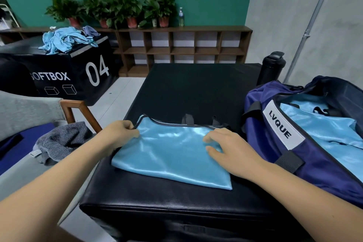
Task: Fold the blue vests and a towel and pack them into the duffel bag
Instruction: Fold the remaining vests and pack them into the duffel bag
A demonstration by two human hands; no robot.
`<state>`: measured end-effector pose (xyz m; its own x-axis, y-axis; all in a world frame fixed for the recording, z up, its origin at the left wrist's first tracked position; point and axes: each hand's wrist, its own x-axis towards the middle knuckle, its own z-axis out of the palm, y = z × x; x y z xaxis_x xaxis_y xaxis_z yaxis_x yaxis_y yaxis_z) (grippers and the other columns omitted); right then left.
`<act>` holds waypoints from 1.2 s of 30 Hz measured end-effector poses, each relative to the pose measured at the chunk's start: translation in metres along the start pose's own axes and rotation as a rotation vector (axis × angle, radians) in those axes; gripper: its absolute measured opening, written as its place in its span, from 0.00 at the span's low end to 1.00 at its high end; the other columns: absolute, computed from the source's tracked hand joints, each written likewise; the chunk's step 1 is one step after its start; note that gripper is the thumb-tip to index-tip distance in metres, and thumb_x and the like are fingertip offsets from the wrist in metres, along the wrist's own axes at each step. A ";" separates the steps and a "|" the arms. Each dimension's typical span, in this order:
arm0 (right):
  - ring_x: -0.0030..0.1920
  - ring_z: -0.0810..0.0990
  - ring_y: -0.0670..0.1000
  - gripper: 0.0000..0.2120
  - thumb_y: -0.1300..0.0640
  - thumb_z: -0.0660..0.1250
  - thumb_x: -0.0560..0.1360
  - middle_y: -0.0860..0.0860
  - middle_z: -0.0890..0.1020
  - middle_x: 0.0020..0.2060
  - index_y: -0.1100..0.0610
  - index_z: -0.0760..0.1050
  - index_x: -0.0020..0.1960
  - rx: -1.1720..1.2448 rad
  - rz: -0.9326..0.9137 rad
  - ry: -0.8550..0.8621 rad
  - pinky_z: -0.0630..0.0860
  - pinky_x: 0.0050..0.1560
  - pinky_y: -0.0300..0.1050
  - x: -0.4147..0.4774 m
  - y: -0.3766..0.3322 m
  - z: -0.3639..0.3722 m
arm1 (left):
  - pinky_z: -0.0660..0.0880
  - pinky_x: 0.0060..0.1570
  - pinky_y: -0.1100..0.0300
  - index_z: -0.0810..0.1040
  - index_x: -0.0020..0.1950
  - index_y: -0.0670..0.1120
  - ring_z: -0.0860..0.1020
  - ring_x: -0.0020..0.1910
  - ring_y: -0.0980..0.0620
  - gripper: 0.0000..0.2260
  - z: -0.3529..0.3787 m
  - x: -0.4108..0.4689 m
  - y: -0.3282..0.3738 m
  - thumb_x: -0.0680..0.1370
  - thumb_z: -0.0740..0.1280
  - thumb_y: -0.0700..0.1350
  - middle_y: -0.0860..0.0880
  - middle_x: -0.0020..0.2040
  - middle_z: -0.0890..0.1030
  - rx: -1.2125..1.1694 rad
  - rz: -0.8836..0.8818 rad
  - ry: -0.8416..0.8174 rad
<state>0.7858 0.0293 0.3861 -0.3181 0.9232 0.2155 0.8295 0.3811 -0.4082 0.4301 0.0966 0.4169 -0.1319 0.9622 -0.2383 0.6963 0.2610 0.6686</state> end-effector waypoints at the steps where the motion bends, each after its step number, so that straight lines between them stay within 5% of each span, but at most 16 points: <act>1: 0.61 0.74 0.41 0.09 0.52 0.66 0.82 0.38 0.80 0.56 0.46 0.79 0.61 0.012 -0.006 -0.001 0.75 0.62 0.45 -0.001 -0.002 -0.001 | 0.68 0.37 0.55 0.73 0.39 0.48 0.72 0.35 0.47 0.11 -0.005 -0.001 -0.001 0.75 0.74 0.47 0.46 0.35 0.76 -0.032 -0.010 0.021; 6: 0.60 0.74 0.40 0.09 0.52 0.66 0.83 0.38 0.79 0.56 0.46 0.78 0.62 0.027 0.001 -0.030 0.75 0.63 0.45 -0.002 -0.004 -0.003 | 0.76 0.39 0.52 0.78 0.44 0.45 0.80 0.36 0.46 0.09 -0.019 -0.008 0.003 0.74 0.74 0.48 0.44 0.39 0.84 -0.186 0.020 0.052; 11: 0.70 0.70 0.40 0.22 0.49 0.64 0.83 0.35 0.73 0.69 0.42 0.68 0.77 -0.006 0.053 -0.073 0.72 0.69 0.45 -0.003 -0.004 -0.004 | 0.80 0.46 0.45 0.81 0.49 0.49 0.84 0.42 0.42 0.11 -0.014 -0.032 0.032 0.70 0.76 0.51 0.44 0.44 0.87 -0.385 0.124 -0.053; 14: 0.69 0.68 0.41 0.30 0.52 0.65 0.82 0.35 0.67 0.74 0.41 0.61 0.81 -0.034 0.062 -0.100 0.67 0.62 0.39 -0.003 -0.008 -0.007 | 0.83 0.56 0.38 0.82 0.58 0.48 0.87 0.51 0.35 0.10 0.002 -0.044 0.049 0.78 0.76 0.45 0.40 0.53 0.88 -0.475 0.161 -0.138; 16: 0.67 0.65 0.42 0.33 0.54 0.66 0.82 0.36 0.63 0.76 0.42 0.58 0.83 -0.074 0.054 -0.127 0.62 0.64 0.38 -0.003 -0.010 -0.007 | 0.83 0.55 0.40 0.83 0.59 0.49 0.87 0.52 0.38 0.10 0.013 -0.049 0.057 0.79 0.75 0.44 0.41 0.54 0.87 -0.496 0.170 -0.174; 20: 0.79 0.55 0.42 0.36 0.55 0.67 0.81 0.38 0.59 0.81 0.45 0.55 0.85 -0.086 0.025 -0.110 0.51 0.77 0.38 0.000 -0.007 -0.003 | 0.82 0.43 0.56 0.83 0.60 0.49 0.85 0.43 0.52 0.11 0.038 -0.054 0.074 0.79 0.75 0.44 0.45 0.54 0.86 -0.548 0.170 -0.256; 25: 0.79 0.63 0.46 0.44 0.55 0.70 0.77 0.41 0.63 0.82 0.40 0.50 0.85 0.158 0.168 -0.157 0.64 0.77 0.45 0.003 -0.005 -0.002 | 0.82 0.53 0.45 0.81 0.64 0.49 0.85 0.45 0.44 0.17 0.070 -0.051 0.086 0.76 0.78 0.41 0.43 0.52 0.86 -0.572 0.143 -0.316; 29: 0.76 0.70 0.47 0.35 0.57 0.66 0.82 0.45 0.68 0.80 0.42 0.55 0.84 0.202 0.193 -0.090 0.68 0.73 0.42 0.006 -0.002 0.000 | 0.78 0.48 0.55 0.78 0.69 0.51 0.81 0.44 0.51 0.25 0.095 -0.050 0.088 0.74 0.78 0.39 0.49 0.49 0.80 -0.454 0.185 -0.316; 33: 0.70 0.75 0.44 0.24 0.54 0.59 0.86 0.41 0.76 0.74 0.36 0.62 0.78 0.316 0.215 -0.046 0.72 0.71 0.47 0.006 -0.002 0.001 | 0.81 0.56 0.53 0.74 0.75 0.54 0.83 0.47 0.54 0.30 0.109 -0.055 0.088 0.76 0.78 0.38 0.52 0.51 0.82 -0.410 0.237 -0.327; 36: 0.70 0.77 0.48 0.21 0.45 0.58 0.87 0.43 0.78 0.72 0.36 0.62 0.78 0.324 0.219 -0.062 0.73 0.71 0.49 0.007 -0.003 0.004 | 0.81 0.50 0.57 0.63 0.82 0.59 0.85 0.53 0.54 0.36 0.110 -0.064 0.089 0.79 0.76 0.43 0.51 0.60 0.84 -0.430 0.264 -0.504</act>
<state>0.7796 0.0353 0.3856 -0.1846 0.9819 0.0423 0.6960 0.1610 -0.6997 0.5778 0.0500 0.4144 0.4175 0.8715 -0.2571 0.3062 0.1315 0.9428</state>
